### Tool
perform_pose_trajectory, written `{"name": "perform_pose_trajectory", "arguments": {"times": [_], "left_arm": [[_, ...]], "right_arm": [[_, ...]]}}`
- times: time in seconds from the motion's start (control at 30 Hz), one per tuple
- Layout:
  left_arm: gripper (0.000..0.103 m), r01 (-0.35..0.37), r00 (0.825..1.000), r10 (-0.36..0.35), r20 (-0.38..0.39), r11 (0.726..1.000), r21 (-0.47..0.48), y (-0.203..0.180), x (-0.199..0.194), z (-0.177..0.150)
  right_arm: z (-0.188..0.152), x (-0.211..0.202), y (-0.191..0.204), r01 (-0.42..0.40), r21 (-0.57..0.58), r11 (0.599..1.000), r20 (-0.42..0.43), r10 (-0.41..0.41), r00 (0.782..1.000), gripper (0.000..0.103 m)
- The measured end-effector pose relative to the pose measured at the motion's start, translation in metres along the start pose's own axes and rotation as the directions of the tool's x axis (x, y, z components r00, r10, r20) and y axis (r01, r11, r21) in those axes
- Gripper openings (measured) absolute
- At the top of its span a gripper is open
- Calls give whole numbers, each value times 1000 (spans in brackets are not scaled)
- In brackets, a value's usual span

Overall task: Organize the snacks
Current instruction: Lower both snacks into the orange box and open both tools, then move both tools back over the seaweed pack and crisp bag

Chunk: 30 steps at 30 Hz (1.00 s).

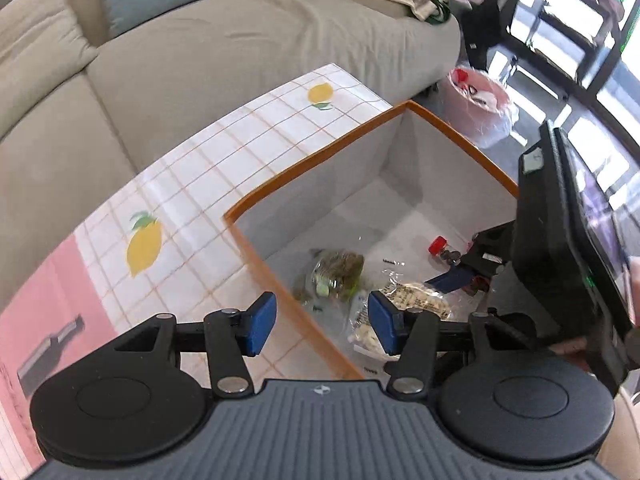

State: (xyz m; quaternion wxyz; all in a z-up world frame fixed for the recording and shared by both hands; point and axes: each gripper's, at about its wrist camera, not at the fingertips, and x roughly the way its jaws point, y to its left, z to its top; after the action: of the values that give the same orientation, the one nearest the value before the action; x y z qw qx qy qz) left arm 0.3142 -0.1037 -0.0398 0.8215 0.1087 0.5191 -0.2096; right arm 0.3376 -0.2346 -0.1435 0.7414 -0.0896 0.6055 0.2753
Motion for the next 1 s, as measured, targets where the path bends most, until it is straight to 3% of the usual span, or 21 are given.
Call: {"name": "perform_pose_trajectory", "arguments": {"times": [0.37,0.53,0.57,0.67,0.8,0.9,1.0], "left_arm": [[57,-21,999,25,47,997,-76,9,-13,-42],[56,-57,995,65,76,993,-103,10,-19,-56],[55,-60,994,69,82,992,-111,10,-21,-59],[54,-65,992,80,99,987,-145,11,-26,-68],[52,-42,992,67,105,975,-218,16,-33,-83],[49,-23,995,48,92,965,-262,19,-38,-96],[47,-19,996,42,74,958,-287,20,-41,-108]], "right_arm": [[10,18,-5,-19,153,988,-65,29,997,79],[11,5,-18,-25,176,984,-56,35,998,88],[10,0,-20,-26,185,982,-48,35,998,86],[5,-10,-28,-29,215,976,-25,35,999,62],[-5,-9,-31,-36,268,963,-24,44,999,41],[-13,-5,-30,-81,314,946,-16,90,996,35],[-15,-4,-23,-62,299,952,-9,68,998,36]]}}
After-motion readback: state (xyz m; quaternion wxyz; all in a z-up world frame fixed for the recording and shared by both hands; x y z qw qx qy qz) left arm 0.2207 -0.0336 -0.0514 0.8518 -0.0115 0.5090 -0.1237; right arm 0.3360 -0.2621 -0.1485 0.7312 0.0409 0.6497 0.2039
